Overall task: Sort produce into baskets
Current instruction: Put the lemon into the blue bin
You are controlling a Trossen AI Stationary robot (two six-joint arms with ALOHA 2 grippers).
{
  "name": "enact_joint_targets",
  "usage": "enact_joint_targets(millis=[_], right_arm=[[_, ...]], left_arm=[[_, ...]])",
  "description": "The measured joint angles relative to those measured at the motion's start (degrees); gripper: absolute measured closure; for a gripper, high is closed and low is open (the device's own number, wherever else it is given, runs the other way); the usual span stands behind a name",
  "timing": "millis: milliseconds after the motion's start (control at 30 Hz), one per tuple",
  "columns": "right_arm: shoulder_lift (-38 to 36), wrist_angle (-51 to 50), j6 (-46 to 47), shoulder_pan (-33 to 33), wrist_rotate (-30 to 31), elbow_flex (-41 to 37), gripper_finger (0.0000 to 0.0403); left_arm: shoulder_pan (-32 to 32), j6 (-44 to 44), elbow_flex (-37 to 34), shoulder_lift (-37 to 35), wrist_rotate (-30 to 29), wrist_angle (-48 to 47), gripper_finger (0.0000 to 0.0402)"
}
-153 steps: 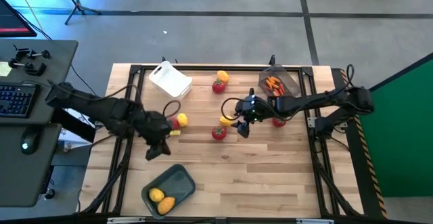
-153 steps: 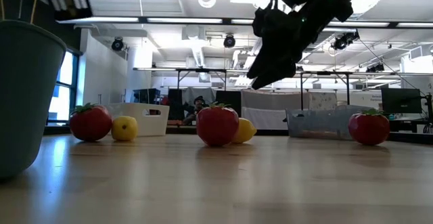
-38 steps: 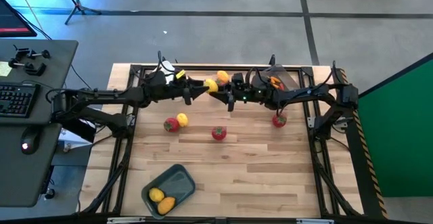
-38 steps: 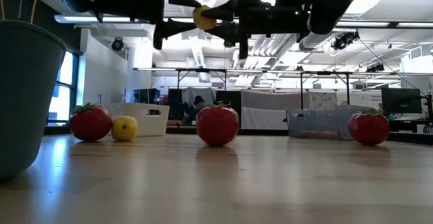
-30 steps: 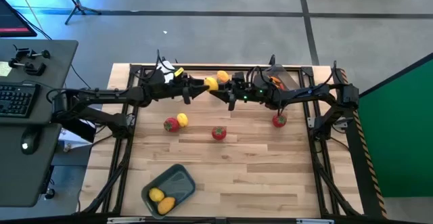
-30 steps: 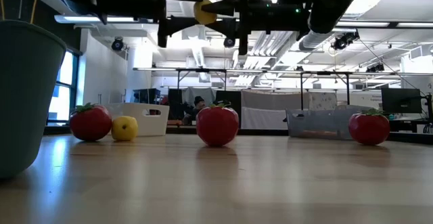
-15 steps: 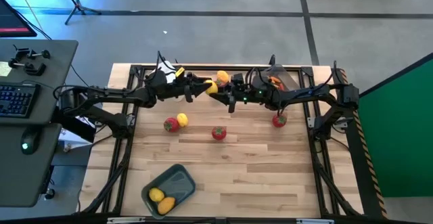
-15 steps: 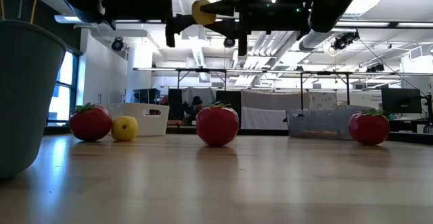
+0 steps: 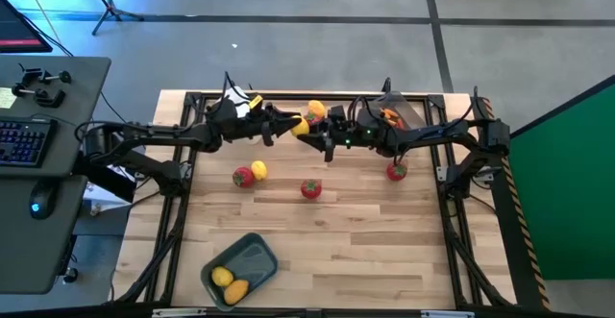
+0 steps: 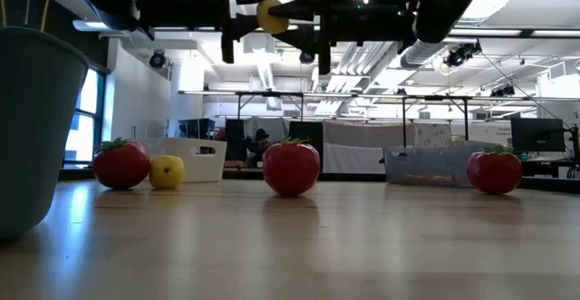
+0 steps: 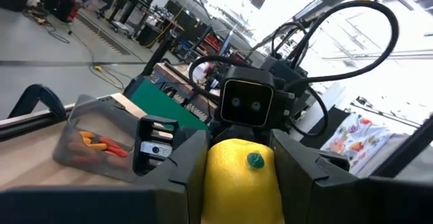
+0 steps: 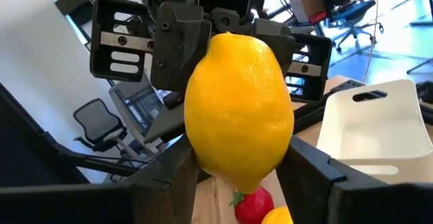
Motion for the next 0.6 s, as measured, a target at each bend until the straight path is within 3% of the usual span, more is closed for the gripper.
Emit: enact_joint_targets(millis=[233, 400, 600], right_arm=[[0.0, -0.2, 1.2, 0.1, 0.1, 0.0, 0.0190], [0.1, -4.5, 0.8, 0.1, 1.1, -0.1, 0.0159], [0.1, -10.9, -2.4, -0.1, 1.3, -0.1, 0.0155]], left_arm=[[1.4, 0.3, 0.0, -3.8, 4.0, -3.2, 0.0294], [1.5, 2.5, 2.6, -8.2, 8.9, -16.0, 0.0295], [0.3, 4.9, 6.9, -12.6, 14.6, -34.0, 0.0296]])
